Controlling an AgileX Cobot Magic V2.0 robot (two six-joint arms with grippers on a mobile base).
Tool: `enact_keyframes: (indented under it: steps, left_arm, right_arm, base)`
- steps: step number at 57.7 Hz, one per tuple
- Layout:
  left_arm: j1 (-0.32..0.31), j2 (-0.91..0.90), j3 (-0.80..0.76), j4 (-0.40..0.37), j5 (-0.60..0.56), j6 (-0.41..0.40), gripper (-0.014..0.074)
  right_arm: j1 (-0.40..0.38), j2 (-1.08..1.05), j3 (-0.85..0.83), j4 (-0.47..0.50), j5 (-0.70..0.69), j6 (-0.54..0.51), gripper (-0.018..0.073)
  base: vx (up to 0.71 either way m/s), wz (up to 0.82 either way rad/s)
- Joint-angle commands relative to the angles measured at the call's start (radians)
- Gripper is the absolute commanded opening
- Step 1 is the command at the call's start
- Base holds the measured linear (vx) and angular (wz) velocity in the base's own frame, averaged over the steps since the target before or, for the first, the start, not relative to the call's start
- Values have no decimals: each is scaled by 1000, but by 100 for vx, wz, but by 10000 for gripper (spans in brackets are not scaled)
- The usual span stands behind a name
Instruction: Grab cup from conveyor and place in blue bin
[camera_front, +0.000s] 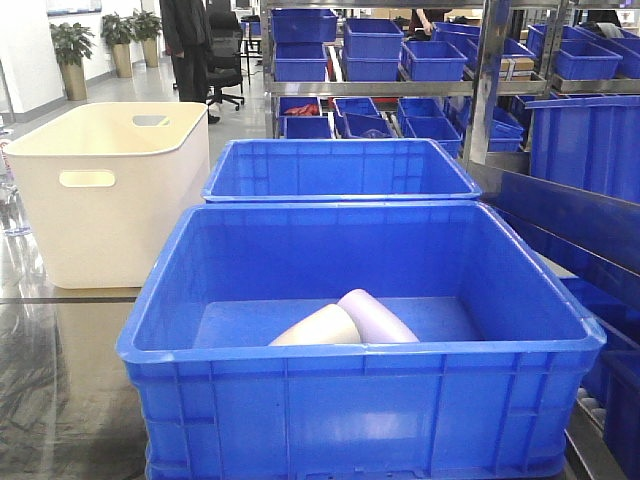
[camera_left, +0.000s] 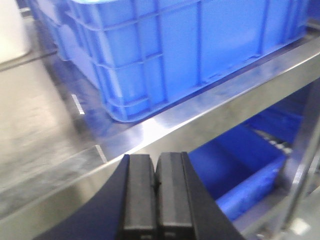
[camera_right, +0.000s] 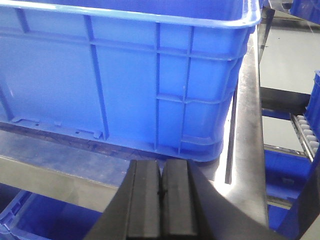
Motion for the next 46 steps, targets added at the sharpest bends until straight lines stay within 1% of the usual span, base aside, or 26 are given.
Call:
enact_keyframes:
  steps: [1, 6, 11, 15, 19, 22, 24, 25, 27, 32, 46]
  left_arm:
    - [-3, -6, 10, 62, -148, -64, -2]
    - [1, -51, 90, 149, -267, -143, -2]
    - [23, -125, 192, 217, -376, -168, -2]
    - [55, -199, 275, 226, -433, -168, -2]
    - [98, -280, 354, 222, -458, -169, -2]
    - [126, -267, 402, 222, -487, -175, -2]
    - [138, -262, 413, 222, -480, -175, -2]
    - [141, -262, 411, 224, -446, -173, -2]
    - [147, -262, 407, 234, -422, -164, -2]
    - [148, -268, 408, 256, -426, -163, -2]
    - [148, -269, 408, 257, -424, -165, -2]
  right_arm:
    - [-1, 0, -28, -4, -82, 0, -10]
    - [-1, 0, -28, -4, -82, 0, -10]
    - [-1, 0, -28, -4, -82, 0, -10]
    - [-1, 0, -28, -4, -82, 0, -10]
    - [-1, 0, -28, -4, -82, 0, -10]
    - [-1, -1, -28, -4, -79, 0, -10]
    - [-1, -1, -28, -4, -77, 0, -10]
    - [-1, -1, -28, -4, -77, 0, -10]
    - [-1, -1, -28, -4, -77, 0, -10]
    - [-1, -1, -28, -4, -77, 0, -10]
    - [-1, -1, -28, -4, -77, 0, -10]
  base:
    - [0, 0]
    - [0, 0]
    - [0, 0]
    - [0, 0]
    - [0, 0]
    - [0, 0]
    - [0, 0]
    - [0, 1]
    - [0, 1]
    - [0, 0]
    - [0, 0]
